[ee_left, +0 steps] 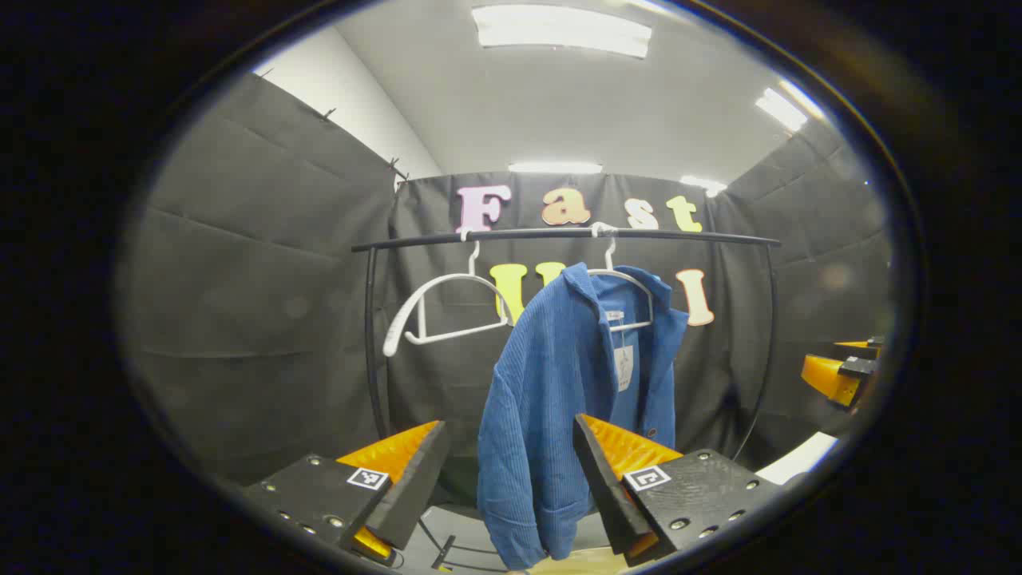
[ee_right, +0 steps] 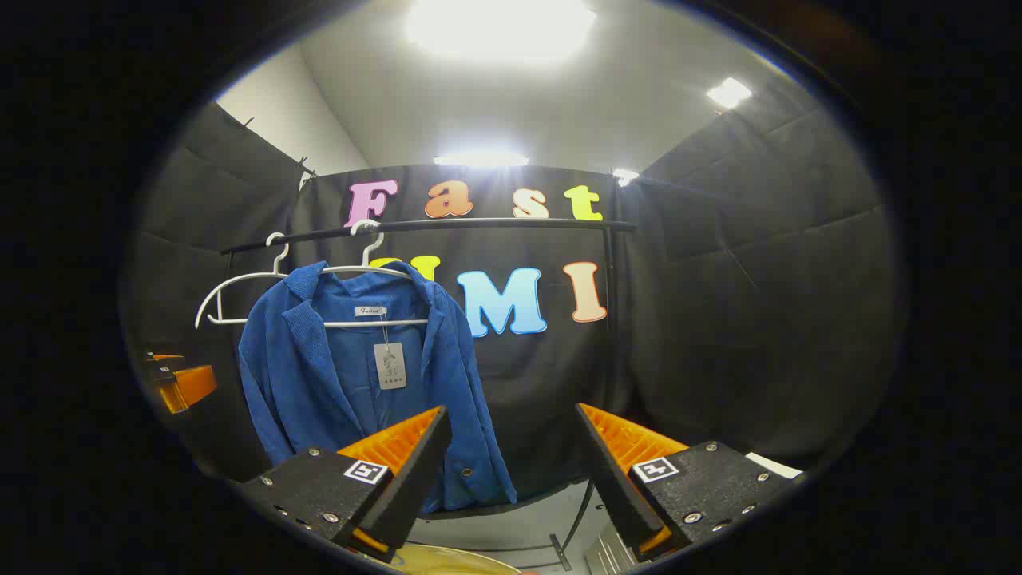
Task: Grasp the clothes on the hanger with both hands and then place them into the laundry hamper below.
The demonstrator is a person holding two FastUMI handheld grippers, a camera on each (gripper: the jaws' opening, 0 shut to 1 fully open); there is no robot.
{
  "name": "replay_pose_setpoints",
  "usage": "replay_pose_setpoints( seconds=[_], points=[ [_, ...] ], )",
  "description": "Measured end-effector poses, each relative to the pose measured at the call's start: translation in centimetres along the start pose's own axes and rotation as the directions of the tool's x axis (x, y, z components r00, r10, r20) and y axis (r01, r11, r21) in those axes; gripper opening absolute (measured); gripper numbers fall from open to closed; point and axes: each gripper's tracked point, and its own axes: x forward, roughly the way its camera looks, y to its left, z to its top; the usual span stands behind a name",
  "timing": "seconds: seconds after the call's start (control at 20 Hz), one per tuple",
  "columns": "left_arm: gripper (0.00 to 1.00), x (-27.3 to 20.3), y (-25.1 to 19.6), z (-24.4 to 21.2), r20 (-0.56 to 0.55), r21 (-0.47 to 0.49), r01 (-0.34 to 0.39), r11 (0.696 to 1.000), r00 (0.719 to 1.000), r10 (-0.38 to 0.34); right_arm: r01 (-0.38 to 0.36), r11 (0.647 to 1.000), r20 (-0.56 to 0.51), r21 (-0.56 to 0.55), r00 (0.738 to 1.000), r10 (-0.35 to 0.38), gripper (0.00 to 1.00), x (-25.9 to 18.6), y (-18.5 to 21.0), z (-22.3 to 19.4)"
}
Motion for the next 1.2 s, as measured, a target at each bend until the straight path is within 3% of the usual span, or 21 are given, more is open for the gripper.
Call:
replay_pose_setpoints(
  seconds=[0.25, 0.3, 0.55, 0.95, 1.0, 1.05, 1.1, 1.2],
  points=[
    [0.9, 0.3, 1.4, -0.6, -0.021, 0.003, -0.03, 1.0, 0.999, 0.03, -0.009, 1.0, -0.003, -0.009, 1.0, 0.009, 0.95, 0.0, 0.1, -0.1],
    [0.87, 0.2, 1.4, -0.6, -0.019, -0.004, -0.03, 1.0, 0.999, 0.03, -0.011, 1.0, -0.004, -0.008, 1.0, 0.011, 0.95, -0.1, 0.2, -0.1],
    [0.87, -0.2, 2.1, -0.2, -0.011, 0.02, -0.04, 0.999, 0.999, 0.041, -0.01, 1.0, 0.003, -0.011, 1.0, 0.01, 0.95, -0.2, 0.4, -0.1],
    [0.87, -0.2, 1.4, -0.1, 0.004, 0.038, 0.0, 0.999, 1.0, -0.001, 0.001, 1.0, -0.001, -0.013, 1.0, -0.001, 0.95, -0.3, 1.2, -0.1],
    [0.94, -0.1, 1.3, -0.1, 0.003, 0.042, 0.012, 0.999, 1.0, -0.012, -0.002, 1.0, -0.005, -0.009, 1.0, 0.002, 0.95, -0.4, 1.6, -0.1],
    [0.87, -0.2, 1.3, -0.1, 0.003, 0.044, 0.024, 0.999, 1.0, -0.024, -0.007, 1.0, -0.01, -0.002, 1.0, 0.007, 0.95, -0.4, 1.9, -0.1],
    [0.91, -0.1, 1.2, 0.0, 0.007, 0.044, 0.036, 0.998, 0.999, -0.036, -0.007, 1.0, -0.012, 0.005, 1.0, 0.008, 0.95, -0.3, 2.3, 0.0],
    [0.87, -0.2, 0.7, 0.4, 0.016, 0.037, 0.063, 0.997, 0.998, -0.063, -0.003, 1.0, 0.001, 0.01, 1.0, 0.003, 0.95, -0.1, 2.9, 0.7]
  ],
)
